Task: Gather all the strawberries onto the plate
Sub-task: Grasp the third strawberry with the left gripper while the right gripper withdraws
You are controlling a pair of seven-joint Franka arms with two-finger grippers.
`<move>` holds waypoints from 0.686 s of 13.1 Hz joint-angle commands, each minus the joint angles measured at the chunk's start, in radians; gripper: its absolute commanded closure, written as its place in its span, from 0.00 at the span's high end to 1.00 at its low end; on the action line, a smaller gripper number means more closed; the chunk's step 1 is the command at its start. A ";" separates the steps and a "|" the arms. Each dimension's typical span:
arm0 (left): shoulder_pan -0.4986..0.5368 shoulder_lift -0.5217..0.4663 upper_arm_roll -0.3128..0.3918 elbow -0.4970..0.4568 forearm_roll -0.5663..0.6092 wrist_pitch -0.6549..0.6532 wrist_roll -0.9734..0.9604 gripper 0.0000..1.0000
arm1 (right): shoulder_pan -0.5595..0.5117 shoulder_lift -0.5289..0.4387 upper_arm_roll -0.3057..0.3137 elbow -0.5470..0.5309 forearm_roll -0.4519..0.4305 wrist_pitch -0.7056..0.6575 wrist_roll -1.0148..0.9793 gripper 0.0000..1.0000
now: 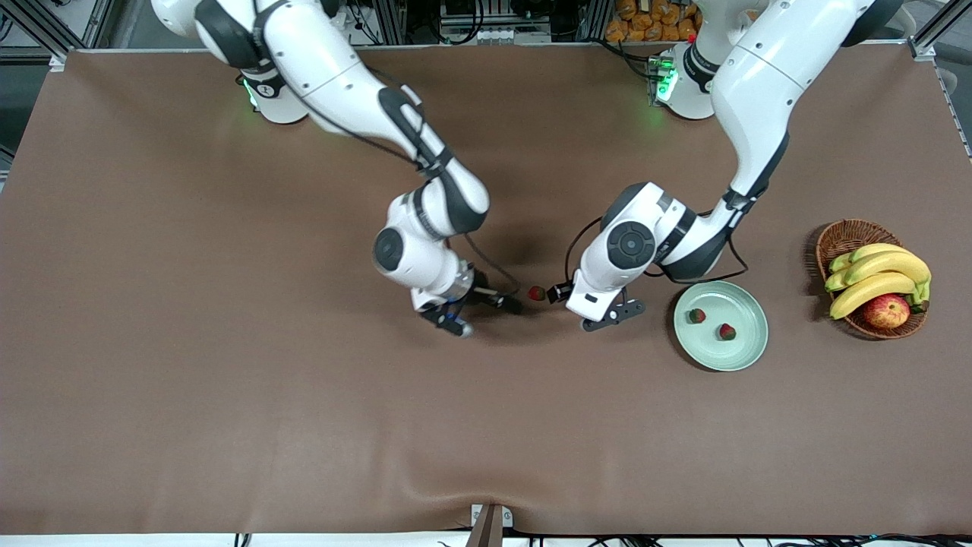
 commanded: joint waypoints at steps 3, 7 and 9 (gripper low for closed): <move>-0.104 0.118 0.012 0.154 0.017 0.010 -0.144 0.96 | -0.231 -0.234 0.014 -0.143 -0.119 -0.312 -0.012 1.00; -0.121 0.139 0.021 0.154 0.023 0.051 -0.174 0.83 | -0.392 -0.388 0.019 -0.134 -0.539 -0.623 -0.012 1.00; -0.155 0.146 0.059 0.154 0.022 0.066 -0.176 0.79 | -0.517 -0.471 0.097 -0.110 -0.656 -0.738 -0.034 1.00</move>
